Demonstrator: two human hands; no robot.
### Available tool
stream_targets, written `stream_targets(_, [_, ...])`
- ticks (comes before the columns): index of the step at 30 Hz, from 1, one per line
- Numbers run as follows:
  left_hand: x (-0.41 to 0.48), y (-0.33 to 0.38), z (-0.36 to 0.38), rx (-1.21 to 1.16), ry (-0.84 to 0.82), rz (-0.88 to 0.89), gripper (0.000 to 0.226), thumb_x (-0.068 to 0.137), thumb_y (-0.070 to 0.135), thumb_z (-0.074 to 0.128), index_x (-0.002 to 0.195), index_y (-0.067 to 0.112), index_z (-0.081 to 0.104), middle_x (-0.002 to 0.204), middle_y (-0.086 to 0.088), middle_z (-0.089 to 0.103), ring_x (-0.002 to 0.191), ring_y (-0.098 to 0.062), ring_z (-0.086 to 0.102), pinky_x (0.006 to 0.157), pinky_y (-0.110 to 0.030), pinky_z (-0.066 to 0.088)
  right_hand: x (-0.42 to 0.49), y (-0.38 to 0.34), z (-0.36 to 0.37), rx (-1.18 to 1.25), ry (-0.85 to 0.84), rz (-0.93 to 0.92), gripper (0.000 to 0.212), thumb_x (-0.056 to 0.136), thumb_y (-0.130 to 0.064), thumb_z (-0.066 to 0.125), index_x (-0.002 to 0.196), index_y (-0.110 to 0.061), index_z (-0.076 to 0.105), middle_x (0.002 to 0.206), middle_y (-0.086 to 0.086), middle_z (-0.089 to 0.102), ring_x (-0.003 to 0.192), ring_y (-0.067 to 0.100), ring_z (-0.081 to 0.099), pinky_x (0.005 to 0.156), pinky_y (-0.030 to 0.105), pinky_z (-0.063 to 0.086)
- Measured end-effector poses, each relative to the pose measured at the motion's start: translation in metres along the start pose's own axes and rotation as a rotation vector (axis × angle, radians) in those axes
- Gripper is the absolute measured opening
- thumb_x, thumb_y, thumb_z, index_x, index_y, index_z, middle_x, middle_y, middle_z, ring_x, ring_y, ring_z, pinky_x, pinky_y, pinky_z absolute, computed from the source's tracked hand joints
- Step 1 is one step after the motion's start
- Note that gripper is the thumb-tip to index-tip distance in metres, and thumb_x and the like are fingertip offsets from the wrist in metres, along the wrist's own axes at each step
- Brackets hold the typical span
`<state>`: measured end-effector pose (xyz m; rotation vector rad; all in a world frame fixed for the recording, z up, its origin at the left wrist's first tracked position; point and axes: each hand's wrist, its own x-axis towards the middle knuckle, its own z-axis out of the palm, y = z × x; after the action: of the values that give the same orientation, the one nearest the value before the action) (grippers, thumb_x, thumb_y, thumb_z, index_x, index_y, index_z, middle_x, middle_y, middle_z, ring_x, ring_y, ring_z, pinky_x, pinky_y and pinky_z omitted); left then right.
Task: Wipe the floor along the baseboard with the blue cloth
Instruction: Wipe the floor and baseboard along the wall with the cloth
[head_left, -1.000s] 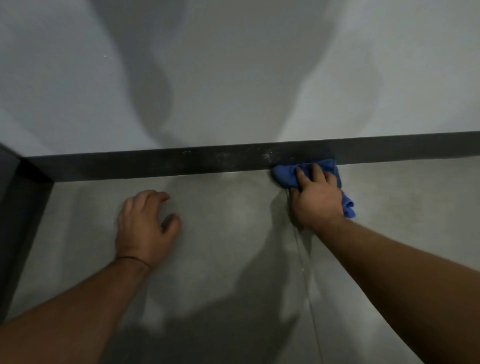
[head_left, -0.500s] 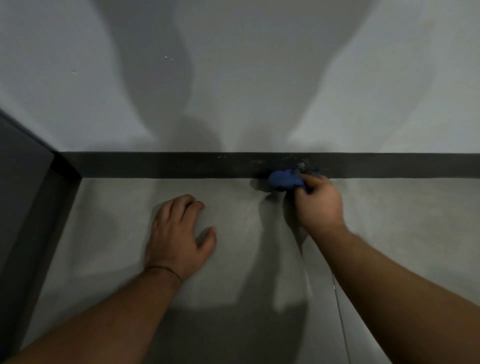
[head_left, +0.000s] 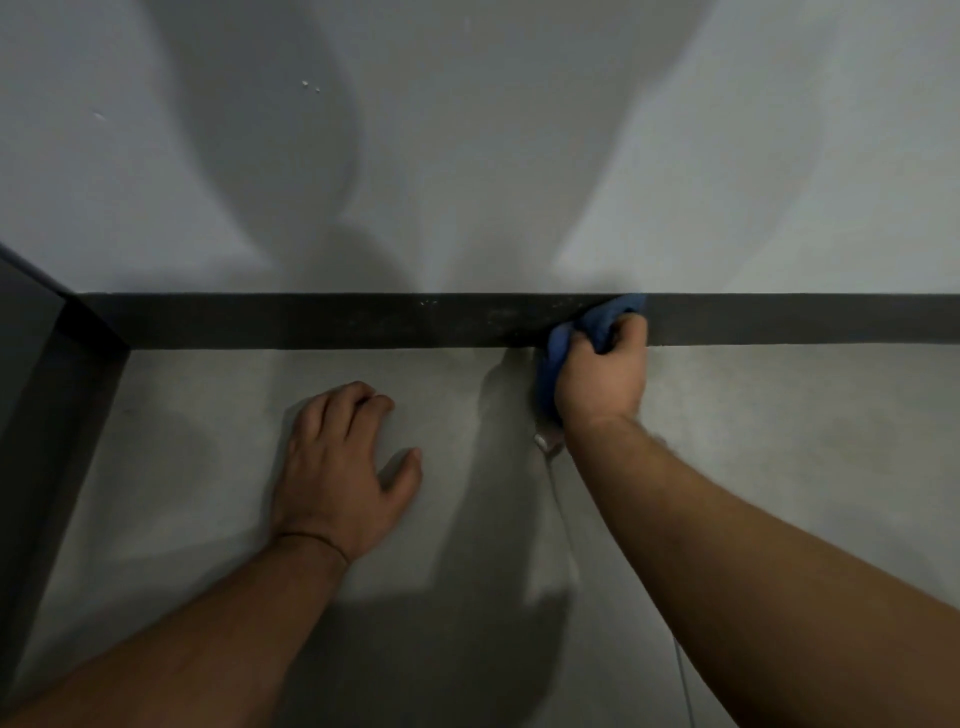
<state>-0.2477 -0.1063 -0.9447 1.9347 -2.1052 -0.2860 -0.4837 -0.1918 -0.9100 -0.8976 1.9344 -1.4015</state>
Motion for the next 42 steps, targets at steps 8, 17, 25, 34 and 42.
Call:
stream_targets(8, [0.000, 0.001, 0.000, -0.003, 0.002, 0.005, 0.059, 0.085, 0.054, 0.054, 0.128, 0.015, 0.059, 0.135, -0.009, 0.054, 0.124, -0.033, 0.046, 0.105, -0.049, 0.045, -0.013, -0.011, 0.011, -0.366, -0.384, -0.198, 0.020, 0.086, 0.000, 0.063, 0.104, -0.009, 0.065, 0.105, 0.013, 0.066, 0.096, 0.025, 0.062, 0.085, 0.035, 0.052])
stream_targets(17, [0.000, 0.002, -0.004, -0.030, -0.003, -0.006, 0.059, 0.084, 0.053, 0.053, 0.127, 0.013, 0.062, 0.133, -0.010, 0.056, 0.123, -0.034, 0.048, 0.105, -0.050, 0.045, 0.013, 0.004, -0.055, -0.018, 0.183, 0.042, 0.016, 0.087, 0.001, 0.057, 0.085, -0.014, 0.053, 0.084, 0.012, 0.058, 0.079, 0.022, 0.054, 0.074, 0.039, 0.049])
stream_targets(25, [0.000, 0.004, -0.006, 0.000, -0.035, -0.021, 0.062, 0.085, 0.057, 0.051, 0.130, 0.016, 0.059, 0.136, -0.008, 0.053, 0.126, -0.032, 0.047, 0.107, -0.047, 0.043, 0.017, 0.001, -0.032, -0.076, 0.073, 0.116, 0.021, 0.085, -0.002, 0.056, 0.076, -0.022, 0.054, 0.080, 0.008, 0.060, 0.075, 0.021, 0.058, 0.074, 0.033, 0.050])
stream_targets(34, [0.000, 0.005, -0.004, -0.003, -0.015, -0.048, 0.055, 0.083, 0.042, 0.052, 0.131, 0.015, 0.059, 0.137, -0.008, 0.054, 0.127, -0.032, 0.047, 0.108, -0.047, 0.043, -0.038, -0.008, 0.041, -0.215, -0.194, -0.046, 0.020, 0.088, -0.011, 0.072, 0.106, -0.008, 0.077, 0.106, 0.013, 0.067, 0.097, 0.024, 0.064, 0.089, 0.034, 0.052])
stream_targets(42, [0.000, 0.003, -0.004, -0.037, -0.047, -0.116, 0.063, 0.084, 0.039, 0.045, 0.139, 0.010, 0.053, 0.147, -0.013, 0.051, 0.137, -0.035, 0.044, 0.118, -0.048, 0.038, -0.073, -0.025, 0.099, -0.329, -0.426, -0.238, 0.027, 0.089, -0.022, 0.074, 0.115, -0.017, 0.078, 0.110, 0.007, 0.067, 0.099, 0.018, 0.063, 0.083, 0.017, 0.045])
